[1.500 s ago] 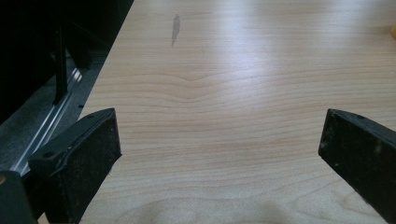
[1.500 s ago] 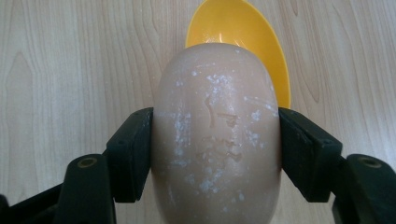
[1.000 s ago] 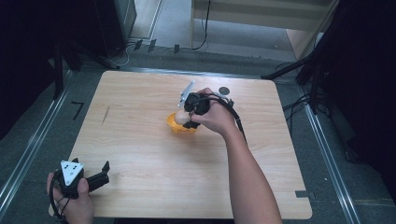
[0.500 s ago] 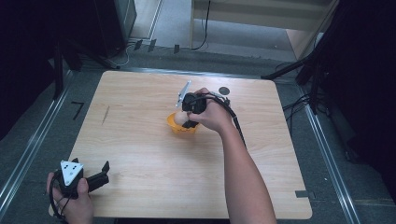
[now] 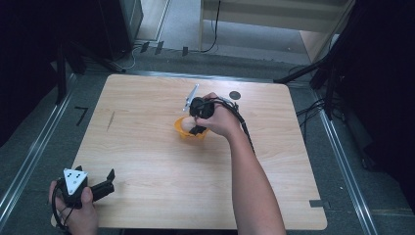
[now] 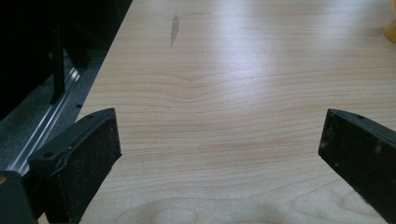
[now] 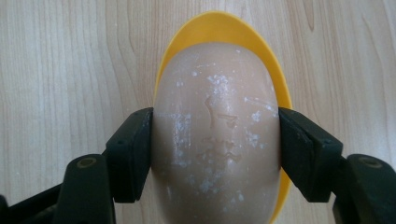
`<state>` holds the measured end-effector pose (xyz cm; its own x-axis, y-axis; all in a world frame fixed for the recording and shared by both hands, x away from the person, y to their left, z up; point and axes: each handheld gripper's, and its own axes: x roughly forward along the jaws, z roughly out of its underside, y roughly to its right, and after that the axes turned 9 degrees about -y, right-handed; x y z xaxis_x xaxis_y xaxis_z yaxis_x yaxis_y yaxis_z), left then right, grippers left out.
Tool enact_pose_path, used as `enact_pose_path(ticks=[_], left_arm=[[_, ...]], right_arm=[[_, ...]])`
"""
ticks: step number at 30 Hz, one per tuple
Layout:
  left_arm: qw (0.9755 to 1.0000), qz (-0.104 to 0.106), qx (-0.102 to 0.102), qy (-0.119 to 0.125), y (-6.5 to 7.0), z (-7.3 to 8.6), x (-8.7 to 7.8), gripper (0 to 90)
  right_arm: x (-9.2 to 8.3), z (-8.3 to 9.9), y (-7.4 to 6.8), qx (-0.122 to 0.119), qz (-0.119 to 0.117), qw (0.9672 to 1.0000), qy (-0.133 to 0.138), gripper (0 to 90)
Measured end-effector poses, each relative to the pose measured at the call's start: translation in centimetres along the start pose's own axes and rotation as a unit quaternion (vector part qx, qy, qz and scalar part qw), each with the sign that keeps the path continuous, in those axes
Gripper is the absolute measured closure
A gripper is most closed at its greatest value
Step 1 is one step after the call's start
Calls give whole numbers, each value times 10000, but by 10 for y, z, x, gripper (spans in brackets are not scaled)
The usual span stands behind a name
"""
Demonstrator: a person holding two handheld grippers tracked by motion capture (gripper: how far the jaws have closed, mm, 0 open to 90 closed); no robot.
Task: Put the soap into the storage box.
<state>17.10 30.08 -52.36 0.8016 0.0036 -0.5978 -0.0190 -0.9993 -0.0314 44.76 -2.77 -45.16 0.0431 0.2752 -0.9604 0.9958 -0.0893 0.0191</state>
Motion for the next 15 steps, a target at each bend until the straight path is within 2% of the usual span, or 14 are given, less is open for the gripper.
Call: enact_pose_path(ticks=[6, 10, 13, 15], left_arm=[[10000, -6, 11, 0, 0, 0, 0, 0], [10000, -8, -6, 5, 0, 0, 0, 0], [10000, -19, 6, -7, 0, 0, 0, 0], [10000, -19, 5, -3, 0, 0, 0, 0]], right_arm=[[-3, 2, 3, 104, 32, 9998, 149, 317], [-5, 3, 2, 130, 73, 9998, 129, 308], [-11, 6, -1, 235, 190, 9993, 241, 291], [-12, 7, -1, 215, 233, 9990, 310, 286]])
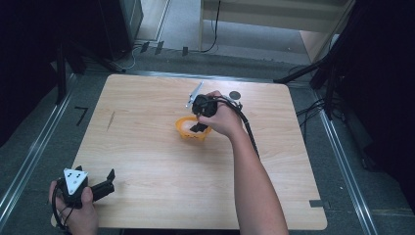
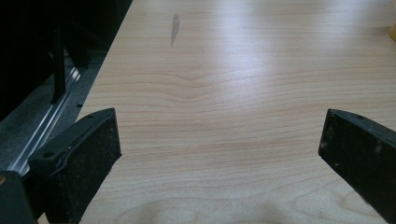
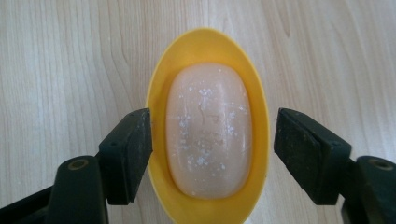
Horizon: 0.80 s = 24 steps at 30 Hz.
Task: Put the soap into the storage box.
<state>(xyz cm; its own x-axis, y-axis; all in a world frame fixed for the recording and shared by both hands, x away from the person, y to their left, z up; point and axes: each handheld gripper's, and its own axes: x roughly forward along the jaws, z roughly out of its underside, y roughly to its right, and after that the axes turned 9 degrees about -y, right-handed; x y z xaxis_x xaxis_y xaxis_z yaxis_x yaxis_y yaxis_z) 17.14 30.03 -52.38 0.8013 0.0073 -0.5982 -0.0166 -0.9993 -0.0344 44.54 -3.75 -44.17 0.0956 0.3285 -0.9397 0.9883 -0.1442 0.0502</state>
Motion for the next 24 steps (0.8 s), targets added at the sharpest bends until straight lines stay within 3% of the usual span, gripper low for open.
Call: enact_pose_path(ticks=[6, 9, 11, 13, 17, 21, 24], left_arm=[[10000, -7, 20, -13, 0, 0, 0, 0], [10000, -14, 18, -32, 1, 0, 0, 0], [10000, -18, 11, -34, 0, 0, 0, 0], [10000, -9, 1, -47, 0, 0, 1, 0], [10000, -23, 19, -70, 0, -1, 1, 0], [10000, -18, 14, -63, 0, -1, 1, 0], [10000, -20, 20, -58, 0, 0, 1, 0]], right_arm=[[-6, 12, -7, 207, 80, 9996, 201, 253], [-8, 26, -12, 571, 105, 9976, 370, 191], [-9, 30, -14, 603, 190, 9972, 402, 170], [-11, 40, -20, 785, 163, 9953, 544, 133], [-14, 48, -26, 845, 195, 9944, 610, 132], [-20, 60, -34, 1149, 144, 9912, 644, 131], [-23, 64, -36, 1228, 136, 9897, 721, 130]])
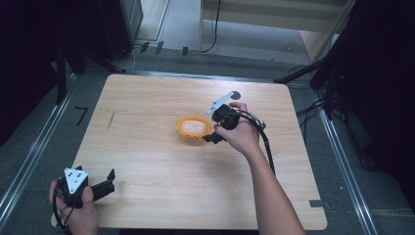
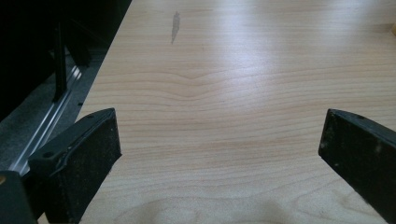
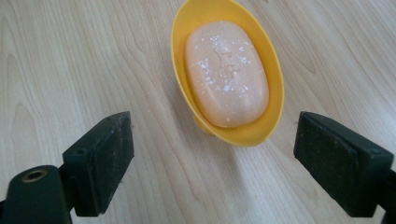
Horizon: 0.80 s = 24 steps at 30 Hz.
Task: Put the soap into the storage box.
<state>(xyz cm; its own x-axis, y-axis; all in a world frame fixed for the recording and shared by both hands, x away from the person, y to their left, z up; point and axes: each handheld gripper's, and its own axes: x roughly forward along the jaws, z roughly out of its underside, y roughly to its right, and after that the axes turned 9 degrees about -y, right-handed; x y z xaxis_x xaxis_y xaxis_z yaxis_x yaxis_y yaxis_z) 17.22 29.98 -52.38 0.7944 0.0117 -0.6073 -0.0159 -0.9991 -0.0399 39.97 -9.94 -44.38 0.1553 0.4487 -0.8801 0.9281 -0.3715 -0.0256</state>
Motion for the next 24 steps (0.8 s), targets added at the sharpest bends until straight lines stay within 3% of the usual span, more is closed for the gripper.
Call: enact_pose_path(ticks=[7, 22, 24], left_arm=[[10000, -3, 4, -3, 0, 0, 0, 0], [10000, -5, 31, -9, 0, 0, 0, 0], [10000, -7, 33, -15, 0, 0, 0, 0]], right_arm=[[-8, 18, -7, 77, 93, 9998, 127, 107], [-18, 56, -7, 367, 174, 9989, 214, 32], [-19, 61, -9, 411, 345, 9983, 212, 0]])
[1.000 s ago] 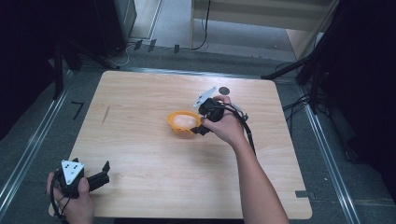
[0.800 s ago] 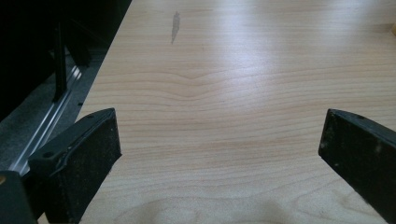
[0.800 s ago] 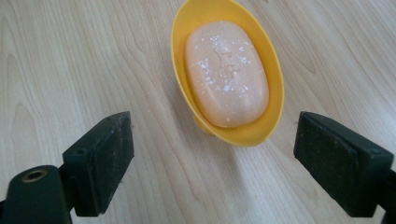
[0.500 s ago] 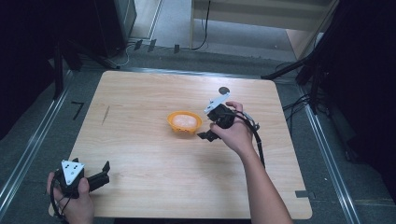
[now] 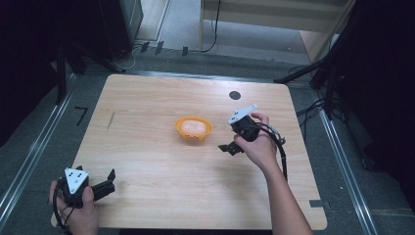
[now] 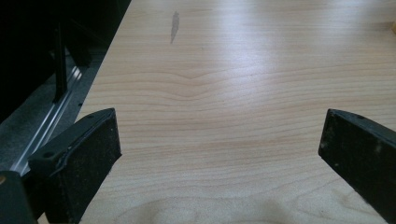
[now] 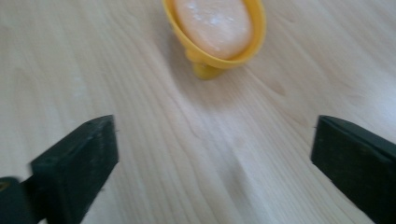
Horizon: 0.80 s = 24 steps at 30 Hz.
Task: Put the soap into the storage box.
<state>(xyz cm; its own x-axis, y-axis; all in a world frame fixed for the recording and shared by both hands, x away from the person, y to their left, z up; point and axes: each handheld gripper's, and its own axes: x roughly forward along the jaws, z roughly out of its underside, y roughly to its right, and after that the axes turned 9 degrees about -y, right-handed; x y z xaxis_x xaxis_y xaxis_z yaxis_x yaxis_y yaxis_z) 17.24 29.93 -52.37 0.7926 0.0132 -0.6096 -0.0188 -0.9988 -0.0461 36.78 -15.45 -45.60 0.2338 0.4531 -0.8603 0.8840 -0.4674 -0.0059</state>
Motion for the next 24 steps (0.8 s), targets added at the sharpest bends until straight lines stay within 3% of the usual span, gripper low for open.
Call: enact_pose_path(ticks=[5, 12, 24], left_arm=[[10000, -2, 9, 2, 0, 0, 0, 0], [10000, -4, 17, 7, 0, 0, 0, 0], [10000, -44, 58, -1, 1, 0, 0, 0]], right_arm=[[-1, 14, -5, 48, 137, 9998, -150, 0], [-1, 39, -8, 306, 9, 9995, 13, 0], [-10, 77, -11, 536, 70, 9984, 181, 0]])
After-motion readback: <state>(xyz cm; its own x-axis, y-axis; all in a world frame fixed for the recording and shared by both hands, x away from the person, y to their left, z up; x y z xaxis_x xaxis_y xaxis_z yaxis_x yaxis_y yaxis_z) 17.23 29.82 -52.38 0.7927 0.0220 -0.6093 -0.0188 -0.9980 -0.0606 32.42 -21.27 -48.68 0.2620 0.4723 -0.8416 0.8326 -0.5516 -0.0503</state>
